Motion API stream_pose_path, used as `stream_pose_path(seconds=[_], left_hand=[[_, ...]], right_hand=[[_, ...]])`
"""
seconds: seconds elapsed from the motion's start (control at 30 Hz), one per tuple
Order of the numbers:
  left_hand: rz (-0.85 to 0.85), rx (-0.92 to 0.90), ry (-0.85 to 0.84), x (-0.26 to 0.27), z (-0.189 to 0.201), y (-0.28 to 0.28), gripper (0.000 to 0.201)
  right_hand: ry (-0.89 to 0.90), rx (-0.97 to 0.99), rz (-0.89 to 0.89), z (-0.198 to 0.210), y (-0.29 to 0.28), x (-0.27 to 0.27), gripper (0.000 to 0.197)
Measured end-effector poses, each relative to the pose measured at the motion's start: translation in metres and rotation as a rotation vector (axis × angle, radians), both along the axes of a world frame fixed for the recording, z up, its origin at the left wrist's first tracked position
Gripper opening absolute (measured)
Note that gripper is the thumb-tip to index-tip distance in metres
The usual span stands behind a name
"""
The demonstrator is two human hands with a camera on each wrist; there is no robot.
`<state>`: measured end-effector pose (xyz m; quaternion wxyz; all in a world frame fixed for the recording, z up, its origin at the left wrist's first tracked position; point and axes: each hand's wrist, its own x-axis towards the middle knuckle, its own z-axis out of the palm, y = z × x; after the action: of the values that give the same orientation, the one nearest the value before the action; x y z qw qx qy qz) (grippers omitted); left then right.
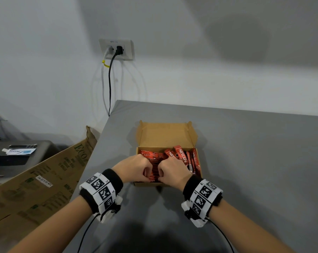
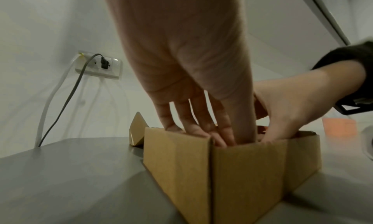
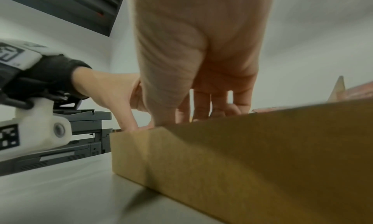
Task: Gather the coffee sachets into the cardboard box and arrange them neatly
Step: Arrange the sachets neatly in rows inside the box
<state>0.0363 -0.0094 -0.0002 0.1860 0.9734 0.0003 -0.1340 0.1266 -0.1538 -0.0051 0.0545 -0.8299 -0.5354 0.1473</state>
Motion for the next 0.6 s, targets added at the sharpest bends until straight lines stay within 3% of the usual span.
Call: stream_pose_path(seconds=[0.2, 0.3, 0.4, 0.6], left_hand=[[-0.022, 0.088, -0.010, 0.003, -0.007, -0.003, 0.009], [-0.038, 0.043, -0.004, 0.003, -0.005, 0.000, 0.006], [-0.028, -0.025, -0.004, 0.002, -0.001, 0.003, 0.008], [0.015, -0.105, -0.006, 0.005, 0.006, 0.003, 0.008]], right_hand=[[0.022, 0.041, -0.012, 0.001, -0.006, 0.003, 0.024], [0.114, 0.189, -0.197, 0.011, -0.015, 0.026, 0.027], [0.041, 0.266, -0.327, 0.019, -0.025, 0.054, 0.017], [-0.010, 0.119, -0.248, 0.009, -0.019, 0.048, 0.035]])
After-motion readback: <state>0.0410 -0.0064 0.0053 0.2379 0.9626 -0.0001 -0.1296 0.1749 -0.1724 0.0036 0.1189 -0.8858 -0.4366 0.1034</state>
